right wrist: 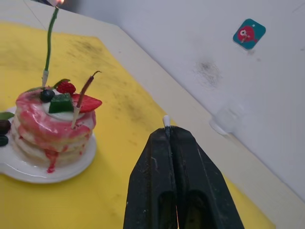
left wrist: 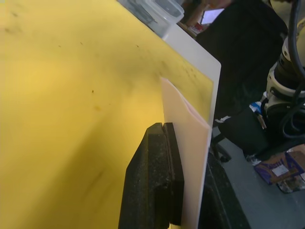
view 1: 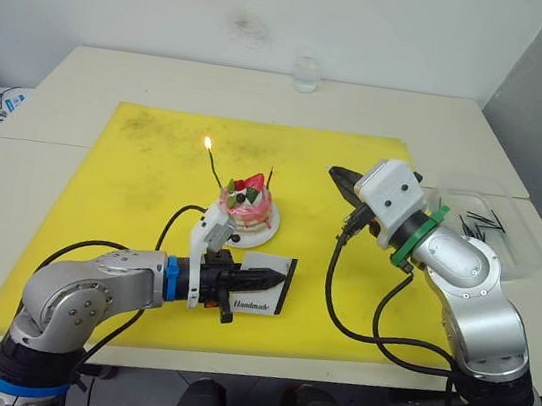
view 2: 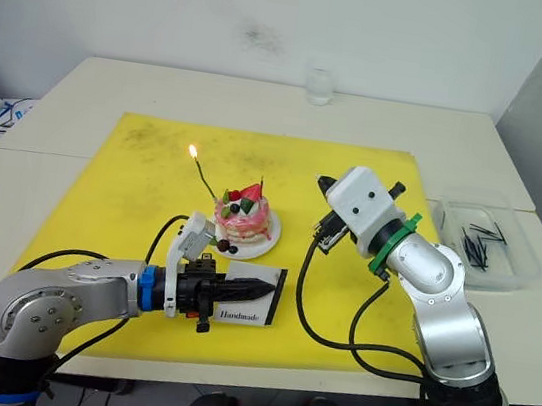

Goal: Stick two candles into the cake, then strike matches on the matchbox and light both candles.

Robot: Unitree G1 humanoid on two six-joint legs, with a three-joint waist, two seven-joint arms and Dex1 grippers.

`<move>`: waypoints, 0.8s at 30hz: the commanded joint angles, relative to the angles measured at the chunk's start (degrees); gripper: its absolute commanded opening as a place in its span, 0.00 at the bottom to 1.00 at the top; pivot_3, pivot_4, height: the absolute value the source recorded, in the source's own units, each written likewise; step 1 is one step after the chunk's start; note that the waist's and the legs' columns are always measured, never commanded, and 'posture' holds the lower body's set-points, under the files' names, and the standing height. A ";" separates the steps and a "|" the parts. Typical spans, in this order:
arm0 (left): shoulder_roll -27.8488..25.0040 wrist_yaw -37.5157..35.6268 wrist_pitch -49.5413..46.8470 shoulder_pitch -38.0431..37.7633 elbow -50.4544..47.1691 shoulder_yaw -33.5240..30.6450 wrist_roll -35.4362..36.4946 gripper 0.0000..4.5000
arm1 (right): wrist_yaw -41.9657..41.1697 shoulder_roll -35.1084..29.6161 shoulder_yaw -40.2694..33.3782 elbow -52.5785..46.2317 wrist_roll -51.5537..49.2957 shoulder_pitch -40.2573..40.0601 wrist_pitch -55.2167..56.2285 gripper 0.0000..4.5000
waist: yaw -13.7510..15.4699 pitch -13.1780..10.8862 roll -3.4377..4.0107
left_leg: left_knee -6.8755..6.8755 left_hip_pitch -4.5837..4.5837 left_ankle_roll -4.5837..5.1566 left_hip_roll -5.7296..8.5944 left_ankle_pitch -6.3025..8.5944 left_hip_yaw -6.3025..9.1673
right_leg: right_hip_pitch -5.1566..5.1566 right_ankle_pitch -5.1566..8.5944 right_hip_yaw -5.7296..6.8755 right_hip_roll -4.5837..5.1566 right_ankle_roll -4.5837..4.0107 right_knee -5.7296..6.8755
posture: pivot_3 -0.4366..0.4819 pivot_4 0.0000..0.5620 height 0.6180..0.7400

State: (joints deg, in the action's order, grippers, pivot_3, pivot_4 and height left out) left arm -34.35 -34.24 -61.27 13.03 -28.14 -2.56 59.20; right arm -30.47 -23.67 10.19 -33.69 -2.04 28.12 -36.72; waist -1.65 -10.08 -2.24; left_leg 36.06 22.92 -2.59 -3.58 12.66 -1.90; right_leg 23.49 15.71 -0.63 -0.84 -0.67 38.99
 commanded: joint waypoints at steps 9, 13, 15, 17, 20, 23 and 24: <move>2.07 3.54 -4.69 5.76 7.47 -5.38 10.53 0.00 | -15.08 -13.15 -6.38 -12.15 -18.92 -3.09 -8.74 0.01 | 0.13 -0.01 0.01 | 0.01 -0.01 0.01 0.04 0.00 0.03 | -0.03 0.00 0.05 0.01 0.00 -0.01 | 0.48 0.27 1.00; 2.42 3.80 -5.51 8.86 9.91 -4.56 10.32 0.00 | -16.86 -17.48 -3.16 -14.60 -19.31 -3.85 -8.03 0.01 | 0.00 -0.01 0.00 | 0.00 -0.02 0.01 0.02 0.00 0.06 | -0.03 0.00 0.07 -0.03 0.00 0.00 | 0.48 0.27 1.00; 2.51 3.94 -5.86 9.60 10.34 -4.44 10.52 0.00 | -16.05 -17.90 -1.76 -14.71 -18.56 -3.78 -7.68 0.01 | -0.21 -0.01 0.01 | 0.00 -0.04 0.01 0.01 0.01 0.04 | -0.03 0.00 0.04 -0.05 0.00 0.01 | 0.48 0.27 1.00; 2.67 4.06 -6.25 10.29 10.73 -4.46 10.73 0.00 | -15.32 -18.43 0.96 -14.16 -16.46 -3.57 -6.71 0.01 | -0.16 -0.01 0.01 | 0.00 -0.03 0.01 0.00 0.00 0.05 | -0.03 0.00 0.05 -0.06 0.00 0.01 | 0.48 0.27 1.00; 2.99 4.34 -6.75 10.71 10.80 -4.54 11.21 0.00 | -14.02 -18.31 4.68 -12.84 -13.51 -3.28 -5.40 0.01 | -0.10 -0.01 0.00 | 0.00 -0.02 0.01 0.02 0.00 0.05 | -0.02 0.00 0.05 -0.05 0.00 0.00 | 0.48 0.27 1.00; 3.23 4.71 -7.09 11.00 10.69 -4.57 11.50 0.00 | -13.66 -18.76 7.16 -11.37 -10.83 -3.46 -3.76 0.01 | -0.07 -0.01 0.00 | 0.01 -0.01 0.01 0.04 0.00 0.03 | -0.02 0.00 0.03 -0.03 0.01 -0.01 | 0.48 0.27 1.00; 3.27 4.83 -7.17 11.11 10.67 -4.63 11.61 0.00 | -13.42 -18.59 7.44 -10.90 -10.23 -3.56 -3.24 0.01 | -0.06 -0.01 0.00 | 0.01 -0.01 0.01 0.04 0.00 0.03 | -0.02 0.00 0.03 -0.03 0.01 -0.01 | 0.48 0.27 1.00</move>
State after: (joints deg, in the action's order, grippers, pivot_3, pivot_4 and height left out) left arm -31.28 -29.37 -68.44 22.93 -16.21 -6.56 69.51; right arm -44.59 -42.03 17.60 -44.14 -13.79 23.98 -41.81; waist -1.71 -10.08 -2.24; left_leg 36.08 22.92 -2.59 -3.53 12.66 -1.87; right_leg 23.47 15.71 -0.59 -0.86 -0.66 38.99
